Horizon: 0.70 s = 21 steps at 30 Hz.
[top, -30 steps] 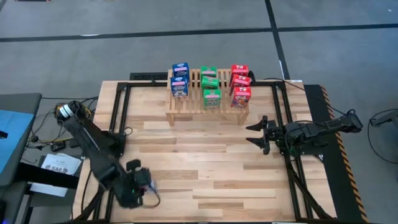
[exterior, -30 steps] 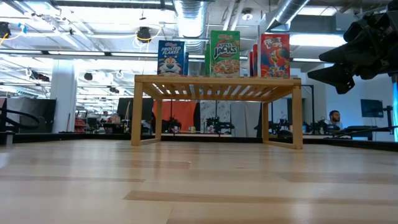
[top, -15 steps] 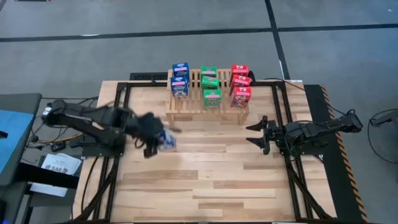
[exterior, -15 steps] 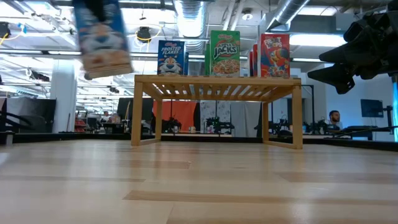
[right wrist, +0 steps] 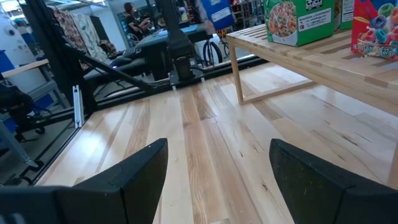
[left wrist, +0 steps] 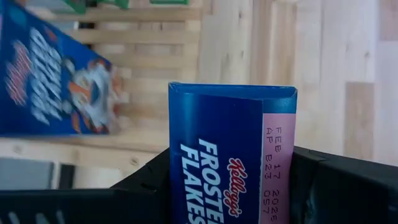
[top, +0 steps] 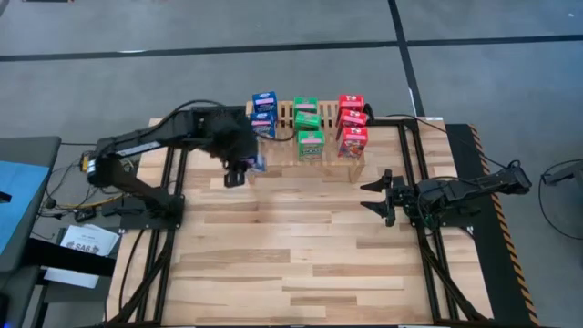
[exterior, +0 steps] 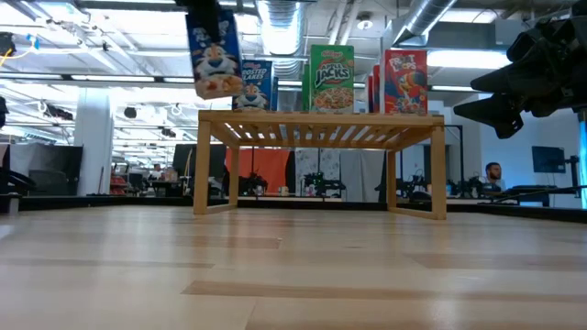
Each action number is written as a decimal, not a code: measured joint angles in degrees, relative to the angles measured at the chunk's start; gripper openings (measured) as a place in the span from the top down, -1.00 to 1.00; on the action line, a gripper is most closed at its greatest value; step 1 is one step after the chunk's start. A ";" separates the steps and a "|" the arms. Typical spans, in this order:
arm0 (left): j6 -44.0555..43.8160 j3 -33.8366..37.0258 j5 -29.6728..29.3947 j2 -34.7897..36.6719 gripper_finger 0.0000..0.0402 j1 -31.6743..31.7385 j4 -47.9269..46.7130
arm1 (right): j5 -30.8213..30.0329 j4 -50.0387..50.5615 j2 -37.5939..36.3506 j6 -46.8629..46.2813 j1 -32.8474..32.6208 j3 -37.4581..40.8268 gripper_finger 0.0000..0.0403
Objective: Stack cereal on shelf
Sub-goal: Put the blue cereal box on the shelf aligned with the other blue cereal box
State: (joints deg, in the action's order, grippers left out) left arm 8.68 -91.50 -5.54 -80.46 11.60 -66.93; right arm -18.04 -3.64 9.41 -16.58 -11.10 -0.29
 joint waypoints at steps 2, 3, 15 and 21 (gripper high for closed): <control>2.84 -3.87 0.30 -3.27 0.17 1.14 -1.83 | 0.00 0.00 0.00 0.00 0.01 0.01 -0.52; 4.29 -5.77 0.51 -4.74 0.17 1.51 -2.69 | 0.00 0.00 0.00 0.02 0.01 0.02 -0.52; 14.65 -22.88 3.27 -19.10 0.17 7.25 -11.82 | 0.00 -0.01 0.02 0.00 -0.01 0.01 -0.52; 14.43 -23.04 6.39 -20.03 0.17 9.82 -11.77 | 0.00 -0.02 0.02 0.00 0.01 0.00 -0.52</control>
State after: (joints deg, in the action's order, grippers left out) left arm 23.11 -114.54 0.85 -100.50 21.42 -78.70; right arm -18.04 -3.66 9.43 -16.58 -11.09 -0.29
